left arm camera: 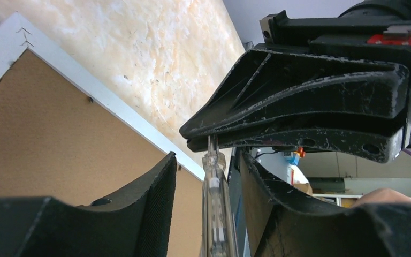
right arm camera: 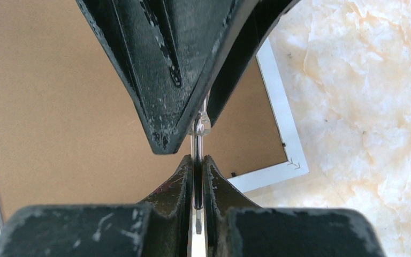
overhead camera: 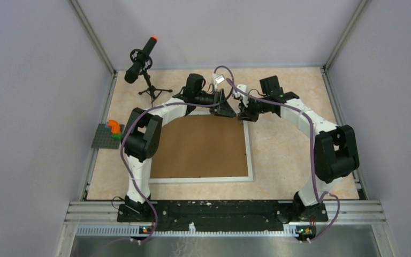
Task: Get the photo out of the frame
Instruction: Adjust the screwdriver.
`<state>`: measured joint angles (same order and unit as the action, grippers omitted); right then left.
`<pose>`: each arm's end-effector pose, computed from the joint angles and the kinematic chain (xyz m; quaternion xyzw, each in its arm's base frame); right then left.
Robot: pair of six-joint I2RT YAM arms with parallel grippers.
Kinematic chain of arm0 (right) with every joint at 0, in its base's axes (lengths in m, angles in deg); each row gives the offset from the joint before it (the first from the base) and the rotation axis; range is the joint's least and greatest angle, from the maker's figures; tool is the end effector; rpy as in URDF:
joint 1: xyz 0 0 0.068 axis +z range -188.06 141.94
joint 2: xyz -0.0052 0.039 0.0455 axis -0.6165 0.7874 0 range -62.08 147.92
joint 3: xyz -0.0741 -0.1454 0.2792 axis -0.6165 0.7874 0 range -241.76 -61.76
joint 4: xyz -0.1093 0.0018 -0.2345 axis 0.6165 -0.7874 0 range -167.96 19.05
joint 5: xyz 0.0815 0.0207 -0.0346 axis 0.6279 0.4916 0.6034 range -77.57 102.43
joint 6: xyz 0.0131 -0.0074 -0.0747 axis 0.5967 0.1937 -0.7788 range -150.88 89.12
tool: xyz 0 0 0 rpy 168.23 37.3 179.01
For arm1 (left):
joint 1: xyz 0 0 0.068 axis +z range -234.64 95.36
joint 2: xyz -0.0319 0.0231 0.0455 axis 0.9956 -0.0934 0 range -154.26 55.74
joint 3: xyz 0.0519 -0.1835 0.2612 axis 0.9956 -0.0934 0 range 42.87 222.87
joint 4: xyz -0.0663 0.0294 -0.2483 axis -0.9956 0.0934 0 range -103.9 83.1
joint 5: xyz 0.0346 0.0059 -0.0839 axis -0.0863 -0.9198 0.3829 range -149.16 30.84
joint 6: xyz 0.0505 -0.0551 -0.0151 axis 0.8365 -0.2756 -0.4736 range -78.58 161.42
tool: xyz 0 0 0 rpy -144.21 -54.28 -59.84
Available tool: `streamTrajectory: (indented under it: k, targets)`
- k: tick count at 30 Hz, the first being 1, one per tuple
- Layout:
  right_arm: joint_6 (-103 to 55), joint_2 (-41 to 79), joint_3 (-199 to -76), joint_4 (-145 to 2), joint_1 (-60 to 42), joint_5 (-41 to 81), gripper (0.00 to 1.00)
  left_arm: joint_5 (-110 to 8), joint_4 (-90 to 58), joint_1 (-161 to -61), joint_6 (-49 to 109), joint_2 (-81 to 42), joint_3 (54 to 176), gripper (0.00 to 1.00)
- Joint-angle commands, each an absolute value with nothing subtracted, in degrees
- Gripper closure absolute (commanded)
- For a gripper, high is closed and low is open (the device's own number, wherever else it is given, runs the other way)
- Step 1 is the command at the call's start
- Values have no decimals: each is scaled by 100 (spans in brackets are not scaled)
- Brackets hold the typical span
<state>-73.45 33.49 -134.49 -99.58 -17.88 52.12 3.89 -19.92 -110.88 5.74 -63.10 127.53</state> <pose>0.3369 0.1677 0.2926 -0.5580 0.6998 0.2541 0.3667 0.4208 -0.2716 0.2552 0.2075 0.7509 -0.6100 0.1448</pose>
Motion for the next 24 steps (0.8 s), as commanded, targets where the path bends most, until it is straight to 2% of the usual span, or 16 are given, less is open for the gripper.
streamTrajectory:
  k: [1,6,8,11,13,15,17,19,22,24]
  targets:
    - [-7577,3059,-13408,-9631,-1628,5244,100,678,-2569,-11101,192,-6390,12687,48]
    - [-7611,3072,-13410,-9573,-1577,5275,100,782,-2823,-11109,43,-6398,12615,59]
    - [-7624,3068,-13406,-9569,-1562,5268,100,799,-2882,-11110,18,-6393,12589,72]
    - [-7473,3103,-13481,-9655,-1561,5154,99,792,-2975,-11091,43,-6290,12489,100]
    - [-7227,3152,-13569,-9785,-1617,5021,84,631,-3001,-11059,164,-6125,12318,100]
    - [-6889,3165,-13621,-9937,-1818,5149,61,375,-2937,-11003,478,-5932,12111,100]
    - [-6447,3184,-13631,-10026,-2114,5370,47,73,-2962,-10968,577,-5756,11839,100]
    - [-5998,3232,-13610,-10128,-2467,5627,41,4,-3362,-10951,482,-5646,11451,100]
    - [-5279,3349,-13453,-10151,-2808,5857,41,-242,-3662,-10943,402,-5623,11062,100]
    - [-4672,3396,-13210,-9915,-3002,5926,41,-327,-4382,-10943,133,-5635,10667,100]
